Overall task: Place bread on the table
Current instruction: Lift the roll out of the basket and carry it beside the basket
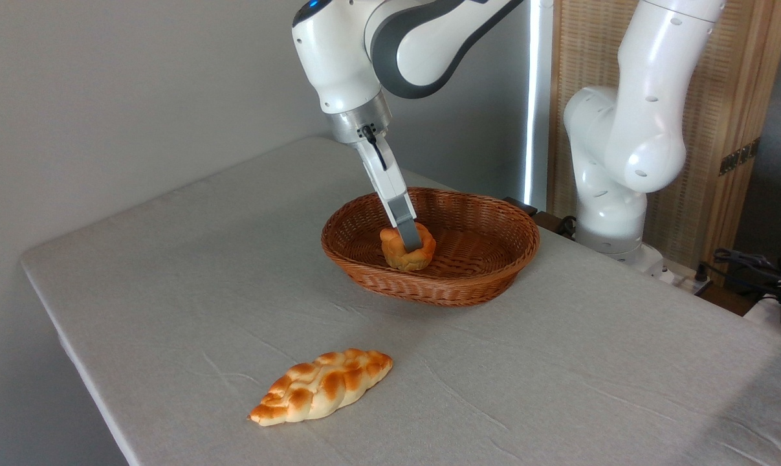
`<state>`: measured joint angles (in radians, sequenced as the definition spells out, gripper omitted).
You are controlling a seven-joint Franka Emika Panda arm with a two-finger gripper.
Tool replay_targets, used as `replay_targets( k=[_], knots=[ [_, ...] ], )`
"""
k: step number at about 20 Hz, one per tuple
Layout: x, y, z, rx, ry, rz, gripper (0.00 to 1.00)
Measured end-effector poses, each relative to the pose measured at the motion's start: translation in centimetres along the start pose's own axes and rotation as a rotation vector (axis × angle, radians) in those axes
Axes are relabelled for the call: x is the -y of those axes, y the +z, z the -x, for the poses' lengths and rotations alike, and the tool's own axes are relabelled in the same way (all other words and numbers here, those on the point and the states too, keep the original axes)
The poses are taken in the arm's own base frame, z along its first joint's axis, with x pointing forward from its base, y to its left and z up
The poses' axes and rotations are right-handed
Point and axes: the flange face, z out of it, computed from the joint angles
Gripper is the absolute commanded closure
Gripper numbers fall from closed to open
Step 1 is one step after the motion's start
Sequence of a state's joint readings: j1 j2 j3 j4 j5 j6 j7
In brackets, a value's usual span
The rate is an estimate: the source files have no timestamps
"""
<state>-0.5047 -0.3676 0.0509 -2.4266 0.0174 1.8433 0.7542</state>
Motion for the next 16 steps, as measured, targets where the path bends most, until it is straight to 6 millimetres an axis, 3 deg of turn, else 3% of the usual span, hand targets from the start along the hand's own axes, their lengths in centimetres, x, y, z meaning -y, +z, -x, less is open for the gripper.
replay_targets(
  k=[5, 8, 12, 16],
  knots=[
    [0.0, -0.3, 0.0, 0.002, 0.0, 0.001, 0.79],
    [0.0, -1.6, 0.3, 0.018, -0.004, 0.018, 0.78],
    [1.3, -5.9, 1.0, -0.037, -0.026, -0.016, 0.71],
    [4.7, -11.0, 3.2, -0.134, -0.075, -0.065, 0.67]
  ],
)
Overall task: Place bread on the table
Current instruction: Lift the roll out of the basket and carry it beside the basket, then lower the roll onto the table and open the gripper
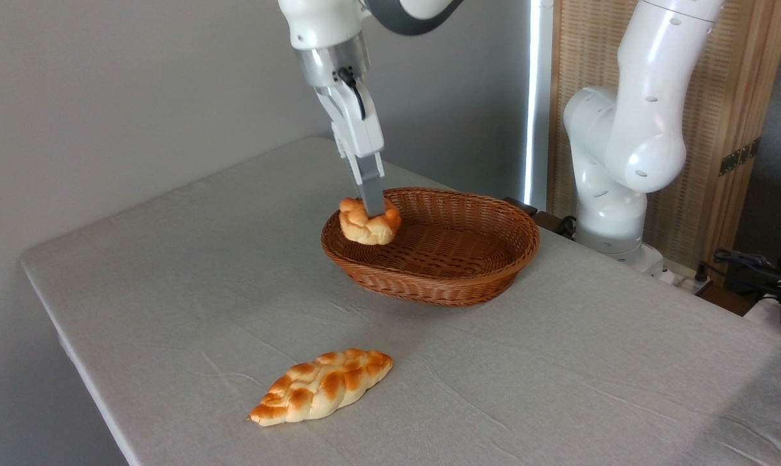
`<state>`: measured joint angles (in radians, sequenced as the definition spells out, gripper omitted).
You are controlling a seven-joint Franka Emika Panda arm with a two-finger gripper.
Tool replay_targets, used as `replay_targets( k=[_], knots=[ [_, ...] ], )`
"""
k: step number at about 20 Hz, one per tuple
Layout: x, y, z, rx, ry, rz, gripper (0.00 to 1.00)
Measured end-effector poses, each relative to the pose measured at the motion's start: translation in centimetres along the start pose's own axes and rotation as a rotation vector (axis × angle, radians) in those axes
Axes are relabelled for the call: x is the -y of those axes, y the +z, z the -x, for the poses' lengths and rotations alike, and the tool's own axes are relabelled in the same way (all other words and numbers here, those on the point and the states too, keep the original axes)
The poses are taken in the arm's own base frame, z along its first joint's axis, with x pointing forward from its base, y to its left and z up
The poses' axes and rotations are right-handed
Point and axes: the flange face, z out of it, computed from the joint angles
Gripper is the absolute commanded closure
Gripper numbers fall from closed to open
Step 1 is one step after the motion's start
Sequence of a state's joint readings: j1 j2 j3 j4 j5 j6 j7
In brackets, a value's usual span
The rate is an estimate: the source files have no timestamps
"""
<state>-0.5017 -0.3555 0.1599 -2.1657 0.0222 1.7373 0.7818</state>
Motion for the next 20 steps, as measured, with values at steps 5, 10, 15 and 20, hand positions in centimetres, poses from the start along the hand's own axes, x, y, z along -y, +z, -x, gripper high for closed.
replay_targets(
  k=[5, 10, 15, 20],
  knots=[
    [3.6, -1.9, -1.8, -0.064, -0.023, -0.09, 0.66],
    [8.1, 1.9, -8.1, 0.008, 0.01, -0.141, 0.4],
    [10.4, 5.1, -11.0, 0.013, 0.025, -0.17, 0.0],
    [10.5, 5.2, -11.1, 0.015, 0.027, -0.171, 0.0]
  ],
)
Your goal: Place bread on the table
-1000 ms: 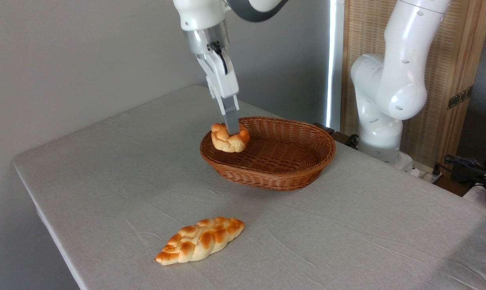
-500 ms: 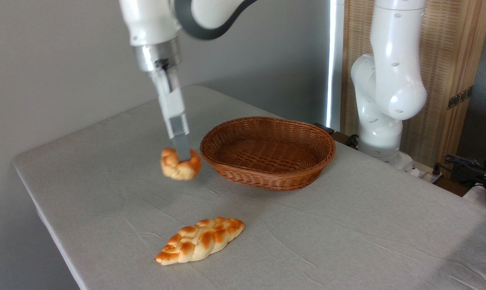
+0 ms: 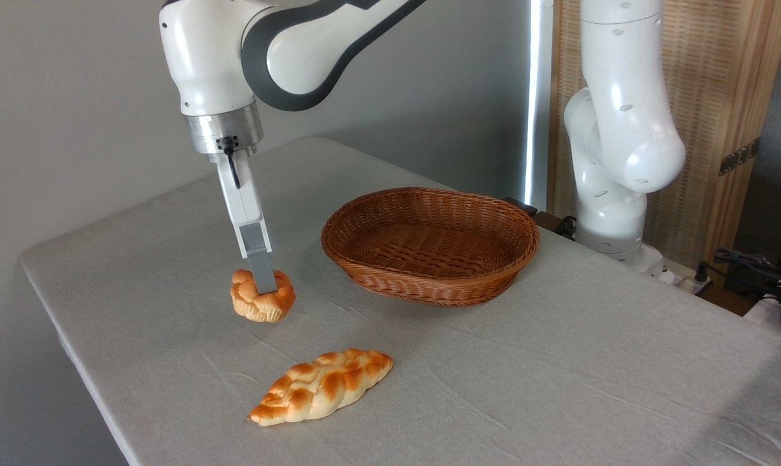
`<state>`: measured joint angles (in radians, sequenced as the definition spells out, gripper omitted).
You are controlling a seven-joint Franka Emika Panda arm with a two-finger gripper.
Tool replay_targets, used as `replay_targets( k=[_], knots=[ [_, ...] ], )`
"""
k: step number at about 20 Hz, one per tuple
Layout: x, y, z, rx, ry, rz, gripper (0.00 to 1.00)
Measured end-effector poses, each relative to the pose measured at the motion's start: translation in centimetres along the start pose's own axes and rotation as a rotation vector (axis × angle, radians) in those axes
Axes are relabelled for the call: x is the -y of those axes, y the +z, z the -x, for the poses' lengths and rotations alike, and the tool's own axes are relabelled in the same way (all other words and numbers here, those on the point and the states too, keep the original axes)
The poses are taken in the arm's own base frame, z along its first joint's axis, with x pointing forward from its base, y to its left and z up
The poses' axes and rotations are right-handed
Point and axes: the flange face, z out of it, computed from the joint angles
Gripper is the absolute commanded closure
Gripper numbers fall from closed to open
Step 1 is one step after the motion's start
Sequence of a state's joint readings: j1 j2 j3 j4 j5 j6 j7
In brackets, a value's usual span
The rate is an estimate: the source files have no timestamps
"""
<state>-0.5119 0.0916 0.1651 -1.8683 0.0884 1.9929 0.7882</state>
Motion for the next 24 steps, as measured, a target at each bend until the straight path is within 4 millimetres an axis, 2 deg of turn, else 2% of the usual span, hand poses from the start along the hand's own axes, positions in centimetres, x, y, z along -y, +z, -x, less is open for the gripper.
replay_targets(
  k=[8, 10, 12, 14, 19, 24],
  knots=[
    [-0.5, -0.2, -0.7, -0.003, 0.015, -0.001, 0.0],
    [0.1, -1.1, -0.6, -0.017, 0.0, -0.017, 0.0],
    [1.5, -3.2, 0.3, -0.044, -0.048, -0.047, 0.0],
    [3.2, -5.4, 2.4, -0.051, -0.118, -0.057, 0.0],
    [5.6, -11.5, 8.3, -0.035, -0.25, 0.025, 0.0],
    [8.5, -15.7, 17.0, -0.126, -0.419, 0.018, 0.0]
  ],
)
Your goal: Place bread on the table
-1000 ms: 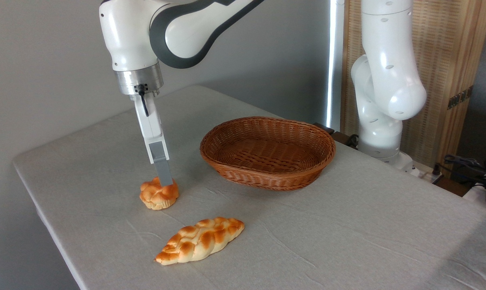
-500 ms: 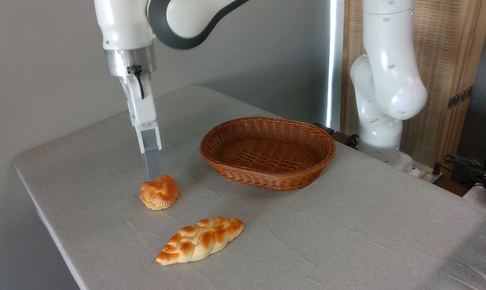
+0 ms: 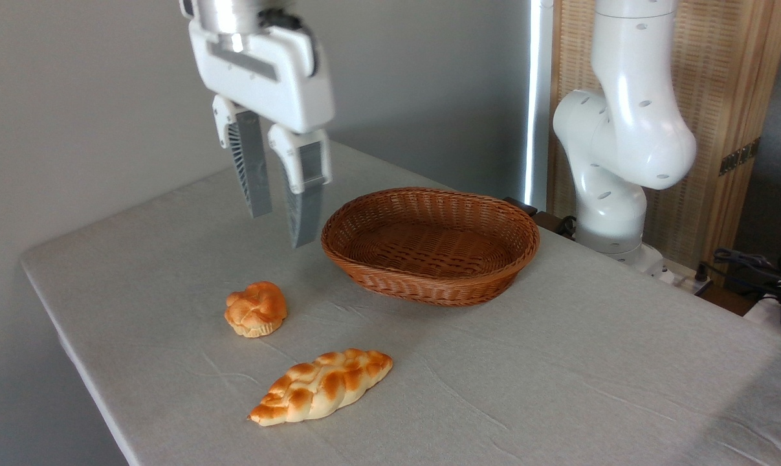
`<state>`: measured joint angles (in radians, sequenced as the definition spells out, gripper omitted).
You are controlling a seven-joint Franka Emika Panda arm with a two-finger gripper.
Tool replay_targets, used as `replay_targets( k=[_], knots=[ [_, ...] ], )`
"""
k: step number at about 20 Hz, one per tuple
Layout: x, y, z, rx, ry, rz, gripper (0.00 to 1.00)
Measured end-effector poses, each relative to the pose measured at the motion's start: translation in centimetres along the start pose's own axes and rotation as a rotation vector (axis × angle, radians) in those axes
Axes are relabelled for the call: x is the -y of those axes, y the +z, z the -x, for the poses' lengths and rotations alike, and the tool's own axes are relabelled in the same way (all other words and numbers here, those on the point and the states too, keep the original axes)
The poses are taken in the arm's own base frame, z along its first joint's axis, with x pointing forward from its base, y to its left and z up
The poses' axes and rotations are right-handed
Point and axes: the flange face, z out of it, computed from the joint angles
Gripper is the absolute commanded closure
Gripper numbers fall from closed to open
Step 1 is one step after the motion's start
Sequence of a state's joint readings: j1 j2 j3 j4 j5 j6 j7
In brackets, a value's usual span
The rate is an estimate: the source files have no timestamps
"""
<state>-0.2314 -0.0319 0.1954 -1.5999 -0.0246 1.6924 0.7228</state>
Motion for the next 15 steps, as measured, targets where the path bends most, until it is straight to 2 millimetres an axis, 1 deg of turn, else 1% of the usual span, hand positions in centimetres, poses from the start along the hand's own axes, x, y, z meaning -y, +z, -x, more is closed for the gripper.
replay_targets(
  k=[2, 3, 4, 5, 8, 11, 13, 15],
  knots=[
    [1.1, -0.9, 2.0, -0.009, -0.044, 0.022, 0.0],
    [1.3, -1.1, 2.5, -0.011, -0.055, 0.033, 0.0],
    [1.3, -1.2, 2.6, -0.013, -0.059, 0.039, 0.0],
    [1.1, -1.2, 2.4, -0.013, -0.054, 0.042, 0.0],
    [-0.6, -0.9, 0.9, -0.006, -0.054, 0.046, 0.0],
    [-1.8, -0.4, -0.1, 0.002, -0.053, 0.053, 0.0],
    [-2.2, -0.2, -0.5, 0.004, -0.044, 0.055, 0.0],
    [-2.2, -0.2, -0.4, 0.005, -0.045, 0.055, 0.0]
  ],
)
